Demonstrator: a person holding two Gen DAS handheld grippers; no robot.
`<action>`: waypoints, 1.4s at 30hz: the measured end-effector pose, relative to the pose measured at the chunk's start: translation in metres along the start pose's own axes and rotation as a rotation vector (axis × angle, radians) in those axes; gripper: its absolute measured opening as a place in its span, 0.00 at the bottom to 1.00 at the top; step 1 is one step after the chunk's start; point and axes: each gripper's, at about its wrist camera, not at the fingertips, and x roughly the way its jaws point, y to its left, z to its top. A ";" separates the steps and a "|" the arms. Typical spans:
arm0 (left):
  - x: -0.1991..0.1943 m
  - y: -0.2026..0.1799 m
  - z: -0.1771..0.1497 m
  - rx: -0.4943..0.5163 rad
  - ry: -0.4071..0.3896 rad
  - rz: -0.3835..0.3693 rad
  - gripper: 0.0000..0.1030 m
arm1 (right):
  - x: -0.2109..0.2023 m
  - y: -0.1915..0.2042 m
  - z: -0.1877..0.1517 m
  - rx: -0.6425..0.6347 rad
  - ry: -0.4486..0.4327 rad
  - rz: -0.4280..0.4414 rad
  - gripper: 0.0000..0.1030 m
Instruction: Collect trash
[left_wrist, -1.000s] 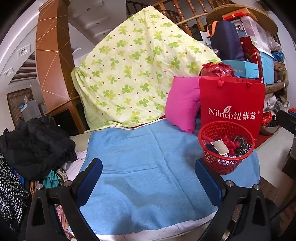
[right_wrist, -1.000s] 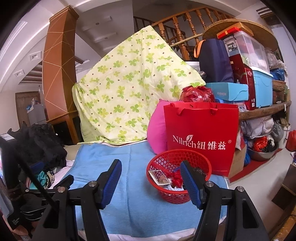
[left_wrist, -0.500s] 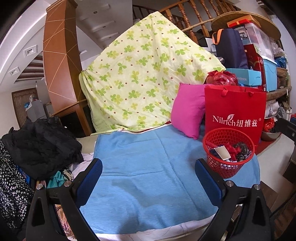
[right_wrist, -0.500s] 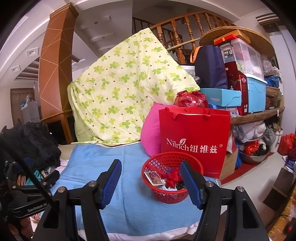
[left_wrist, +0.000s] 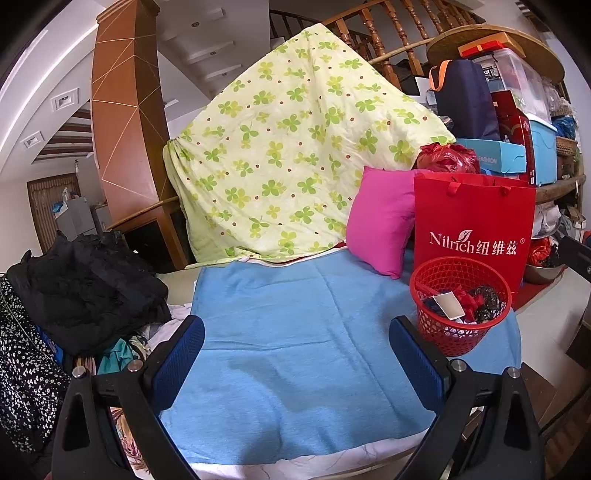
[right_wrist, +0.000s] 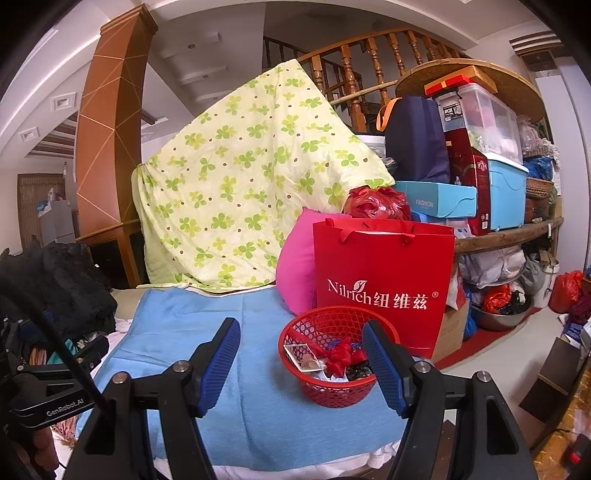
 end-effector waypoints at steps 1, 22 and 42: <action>0.000 0.001 0.000 -0.001 0.000 0.002 0.97 | 0.001 0.000 -0.001 -0.003 0.000 -0.001 0.70; 0.001 0.011 -0.002 -0.014 0.004 0.016 0.97 | -0.001 0.009 0.006 -0.001 -0.003 0.000 0.70; 0.006 0.008 -0.009 -0.005 0.019 0.009 0.97 | 0.003 0.015 0.004 -0.003 0.001 0.002 0.70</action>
